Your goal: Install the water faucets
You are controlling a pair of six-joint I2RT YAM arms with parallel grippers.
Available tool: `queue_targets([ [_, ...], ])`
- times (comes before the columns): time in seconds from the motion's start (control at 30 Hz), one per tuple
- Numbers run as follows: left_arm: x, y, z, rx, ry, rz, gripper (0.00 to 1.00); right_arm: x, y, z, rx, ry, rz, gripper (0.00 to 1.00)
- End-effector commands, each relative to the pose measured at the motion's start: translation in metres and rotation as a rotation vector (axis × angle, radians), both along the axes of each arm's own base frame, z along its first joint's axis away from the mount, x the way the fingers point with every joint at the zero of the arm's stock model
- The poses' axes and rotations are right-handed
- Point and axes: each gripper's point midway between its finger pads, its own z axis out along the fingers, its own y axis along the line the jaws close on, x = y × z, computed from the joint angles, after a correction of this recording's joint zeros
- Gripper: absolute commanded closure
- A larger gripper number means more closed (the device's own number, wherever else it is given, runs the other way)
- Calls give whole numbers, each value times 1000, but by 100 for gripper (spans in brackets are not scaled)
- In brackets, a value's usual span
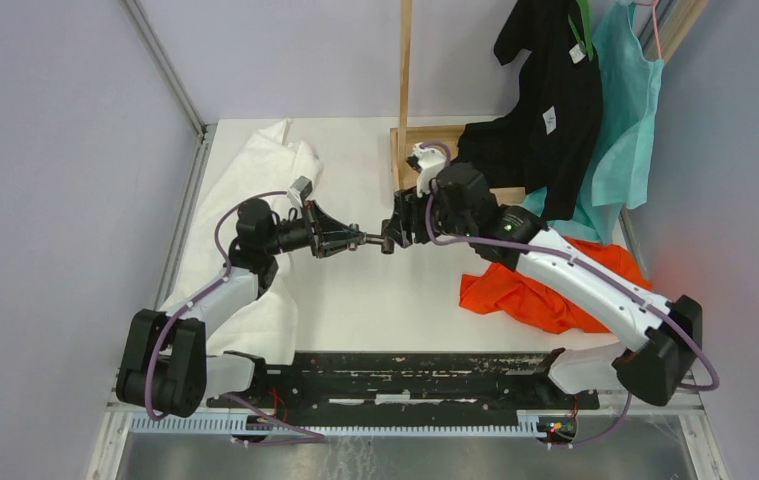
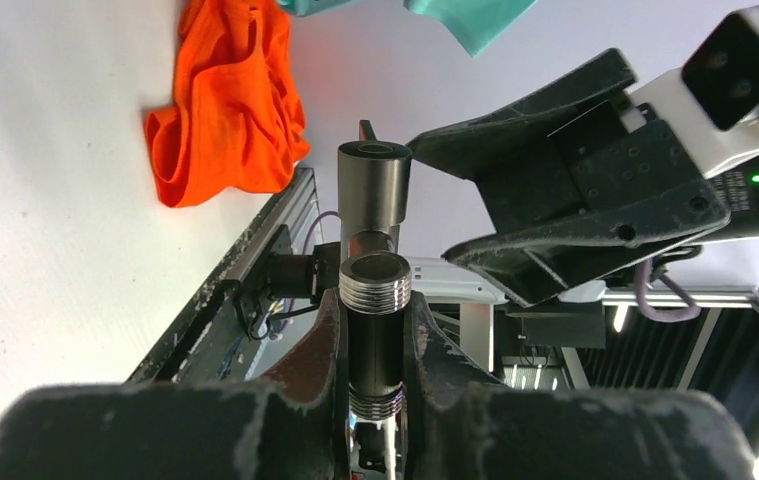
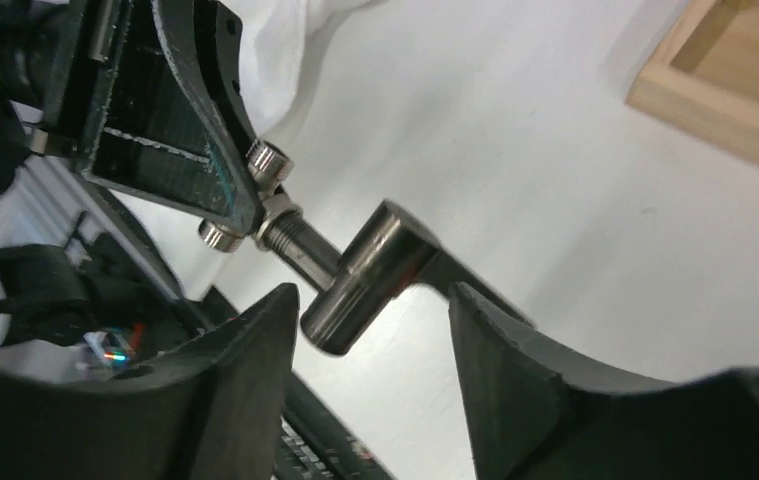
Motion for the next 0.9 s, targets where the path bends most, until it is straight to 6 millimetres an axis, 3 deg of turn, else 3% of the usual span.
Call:
queue_targets([
  [0.0,-2,-3,42,-85,-160,-36,97,-11,-15,17,128,31,-72,27],
  [0.03,-1,-3,44,-89,-165,-33,97,-15,-13,20,191,62,-63,23],
  [0.17,0,-3,37,-84,-154,-28,97,-23,-6,26,470,212,-63,21],
  [0.33,0,-2,34,-86,-148,-19,97,-27,6,13,588,333,-40,17],
  [0.5,3,-2,31,-79,-145,-10,97,-27,26,20,779,405,43,11],
  [0.6,4,-2,25,-69,-127,-13,97,-32,31,32,827,422,88,11],
  [0.87,11,-3,7,-20,-93,4,97,-52,26,108,1068,499,201,10],
])
